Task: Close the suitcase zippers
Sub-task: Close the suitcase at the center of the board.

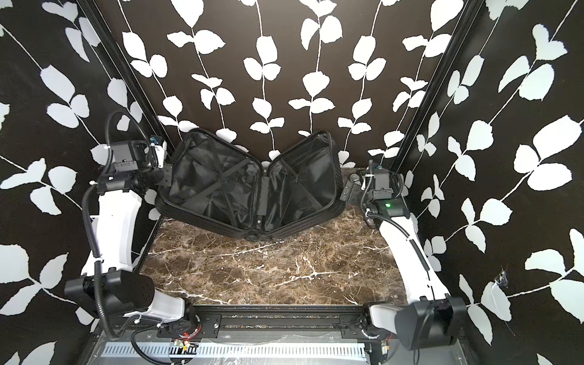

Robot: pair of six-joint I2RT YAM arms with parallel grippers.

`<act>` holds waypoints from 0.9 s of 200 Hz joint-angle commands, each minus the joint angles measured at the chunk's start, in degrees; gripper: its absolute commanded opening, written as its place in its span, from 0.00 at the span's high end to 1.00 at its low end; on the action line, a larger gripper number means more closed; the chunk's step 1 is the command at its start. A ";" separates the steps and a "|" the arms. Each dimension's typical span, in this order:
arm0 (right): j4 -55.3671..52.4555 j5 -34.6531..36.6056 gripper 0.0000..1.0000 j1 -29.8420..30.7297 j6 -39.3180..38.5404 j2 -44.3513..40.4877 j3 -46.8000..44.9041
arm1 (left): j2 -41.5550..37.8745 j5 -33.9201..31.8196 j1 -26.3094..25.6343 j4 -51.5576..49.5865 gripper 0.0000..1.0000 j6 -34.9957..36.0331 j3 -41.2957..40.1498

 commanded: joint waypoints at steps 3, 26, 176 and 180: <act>1.31 -5.82 0.01 0.51 -0.25 1.77 -1.53 | -4.40 -3.43 -4.61 -1.27 1.00 4.67 7.08; 2.94 -8.05 0.01 0.57 -0.44 2.99 -3.46 | -3.96 -6.13 -9.62 -3.63 1.00 5.73 10.40; 19.29 -19.55 0.28 4.77 1.65 23.70 -10.91 | 12.94 -48.91 -56.79 -2.41 1.00 24.43 26.02; 19.40 -19.71 0.28 4.93 1.59 24.10 -10.91 | 13.79 -49.90 -57.85 -1.68 1.00 25.48 26.19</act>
